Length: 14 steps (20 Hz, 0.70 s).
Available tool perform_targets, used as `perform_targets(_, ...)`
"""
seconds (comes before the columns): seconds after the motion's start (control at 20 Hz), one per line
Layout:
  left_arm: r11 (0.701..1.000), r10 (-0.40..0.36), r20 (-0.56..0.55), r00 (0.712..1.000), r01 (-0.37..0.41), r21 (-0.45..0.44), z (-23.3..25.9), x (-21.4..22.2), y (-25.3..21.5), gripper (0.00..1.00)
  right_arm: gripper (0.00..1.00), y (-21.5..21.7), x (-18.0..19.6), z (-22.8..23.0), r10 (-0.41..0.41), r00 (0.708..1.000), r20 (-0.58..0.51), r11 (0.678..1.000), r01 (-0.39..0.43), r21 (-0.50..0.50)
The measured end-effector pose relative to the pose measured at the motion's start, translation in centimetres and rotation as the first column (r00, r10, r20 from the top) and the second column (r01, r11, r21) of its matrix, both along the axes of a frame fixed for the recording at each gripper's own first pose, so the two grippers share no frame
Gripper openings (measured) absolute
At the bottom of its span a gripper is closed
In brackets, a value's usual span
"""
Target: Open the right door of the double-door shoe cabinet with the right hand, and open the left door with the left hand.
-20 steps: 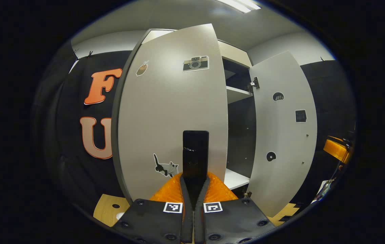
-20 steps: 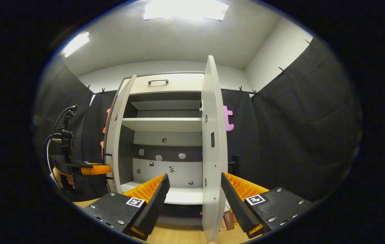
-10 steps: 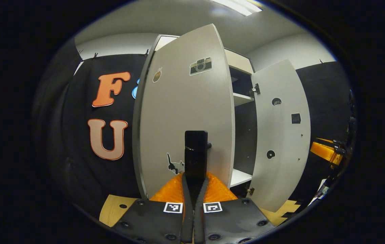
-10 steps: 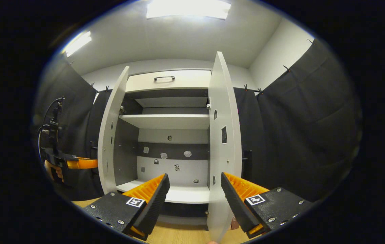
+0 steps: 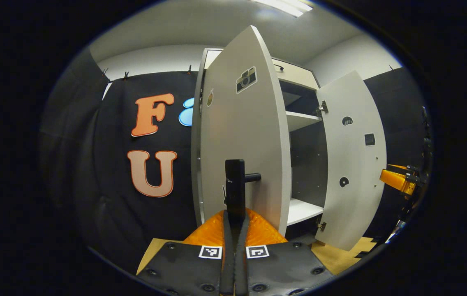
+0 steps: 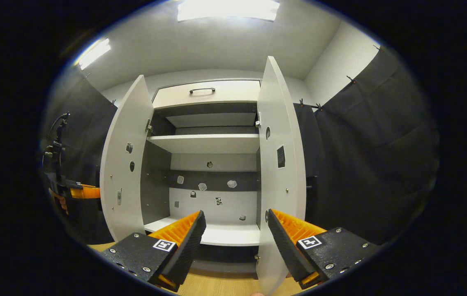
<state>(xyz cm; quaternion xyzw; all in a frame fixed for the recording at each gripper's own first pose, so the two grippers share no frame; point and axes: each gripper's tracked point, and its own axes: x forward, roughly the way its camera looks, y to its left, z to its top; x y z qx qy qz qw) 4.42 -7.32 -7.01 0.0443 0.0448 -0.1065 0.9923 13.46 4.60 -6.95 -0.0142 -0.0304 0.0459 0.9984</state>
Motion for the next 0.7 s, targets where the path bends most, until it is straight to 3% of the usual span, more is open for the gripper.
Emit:
perform_targets(0.2, 0.995, 0.088, 0.022, 0.996, -0.089, 0.05, 1.3, 0.3, 4.2, 0.07, 0.93, 0.6, 0.1, -0.1, 0.017, 1.0, -0.008, 1.0, -0.017, 0.002)
perform_targets(0.35, 0.991, 0.135, 0.017, 0.991, -0.135, 0.021, 1.5, 0.9, 7.1, 0.06, 0.93, 0.9, 0.2, -0.1, 0.022, 1.0, -0.005, 1.0, -0.022, 0.001)
perform_targets(0.45, 0.995, 0.1, 0.01, 0.995, -0.1, -0.018, 1.9, 0.6, 6.8, 0.06, 0.93, 1.0, 0.2, -0.1, 0.025, 1.0, -0.005, 1.0, -0.025, -0.002)
perform_targets(0.7, 0.995, 0.103, 0.019, 0.995, -0.103, 0.012, 2.5, -0.4, 6.8, 0.06, 0.92, 1.4, 0.0, -0.3, 0.043, 0.999, -0.019, 0.999, -0.043, -0.014)
